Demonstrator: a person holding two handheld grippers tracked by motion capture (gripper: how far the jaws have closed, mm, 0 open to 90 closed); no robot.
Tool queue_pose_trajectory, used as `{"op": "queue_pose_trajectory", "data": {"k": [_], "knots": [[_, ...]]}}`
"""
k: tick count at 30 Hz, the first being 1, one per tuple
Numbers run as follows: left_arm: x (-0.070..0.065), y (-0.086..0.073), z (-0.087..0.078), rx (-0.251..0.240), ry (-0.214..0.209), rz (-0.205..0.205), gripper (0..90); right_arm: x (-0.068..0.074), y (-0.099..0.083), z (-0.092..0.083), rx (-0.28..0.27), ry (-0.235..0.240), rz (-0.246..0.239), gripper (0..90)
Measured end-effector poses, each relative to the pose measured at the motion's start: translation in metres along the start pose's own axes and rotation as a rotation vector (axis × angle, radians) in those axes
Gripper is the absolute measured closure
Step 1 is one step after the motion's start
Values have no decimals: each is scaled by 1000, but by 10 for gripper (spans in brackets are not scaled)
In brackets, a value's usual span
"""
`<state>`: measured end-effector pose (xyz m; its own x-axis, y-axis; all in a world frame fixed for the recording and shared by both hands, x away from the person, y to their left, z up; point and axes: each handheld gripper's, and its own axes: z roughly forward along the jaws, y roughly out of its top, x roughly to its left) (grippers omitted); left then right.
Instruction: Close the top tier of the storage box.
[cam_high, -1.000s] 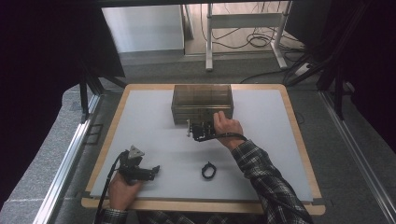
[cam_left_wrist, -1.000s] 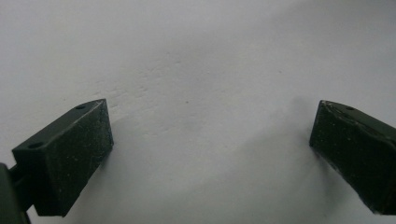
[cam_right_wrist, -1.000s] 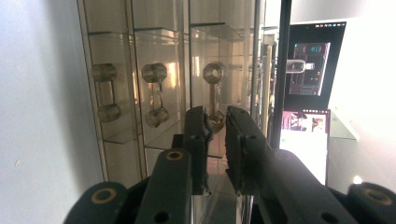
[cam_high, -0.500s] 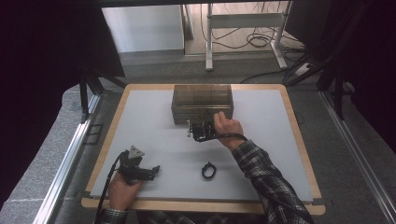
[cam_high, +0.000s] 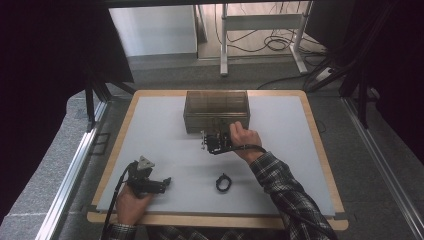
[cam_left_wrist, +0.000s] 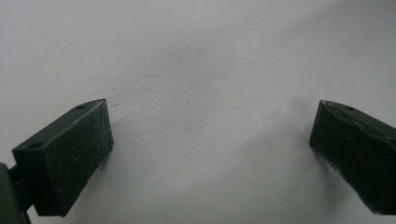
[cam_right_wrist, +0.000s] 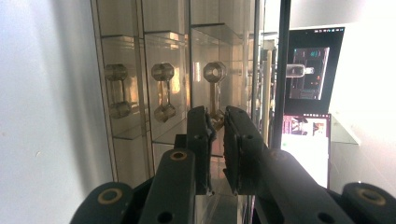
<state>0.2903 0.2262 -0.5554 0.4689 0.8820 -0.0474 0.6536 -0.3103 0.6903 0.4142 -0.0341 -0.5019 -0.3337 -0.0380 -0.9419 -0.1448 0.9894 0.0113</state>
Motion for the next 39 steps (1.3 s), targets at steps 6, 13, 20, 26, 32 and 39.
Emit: {"op": "queue_pose_trajectory", "data": {"k": [6, 13, 20, 26, 32, 39], "knots": [[0, 0, 0, 0, -1, -2, 0, 1, 0, -3, -13, -2, 3, 807], [0, 0, 0, 0, -2, -2, 0, 2, -1, -7, -18, -5, 0, 806], [0, 0, 0, 0, -2, -2, 0, 3, -2, -9, -20, 7, -5, 806], [0, 0, 0, -1, -2, -3, 0, 3, -2, -11, -19, 7, -12, 806], [0, 0, 0, -2, -2, -4, 0, 5, -3, -13, -24, -1, -12, 805], [0, 0, 0, -1, -2, -3, 0, 4, -2, -12, -22, 10, -4, 771]]}}
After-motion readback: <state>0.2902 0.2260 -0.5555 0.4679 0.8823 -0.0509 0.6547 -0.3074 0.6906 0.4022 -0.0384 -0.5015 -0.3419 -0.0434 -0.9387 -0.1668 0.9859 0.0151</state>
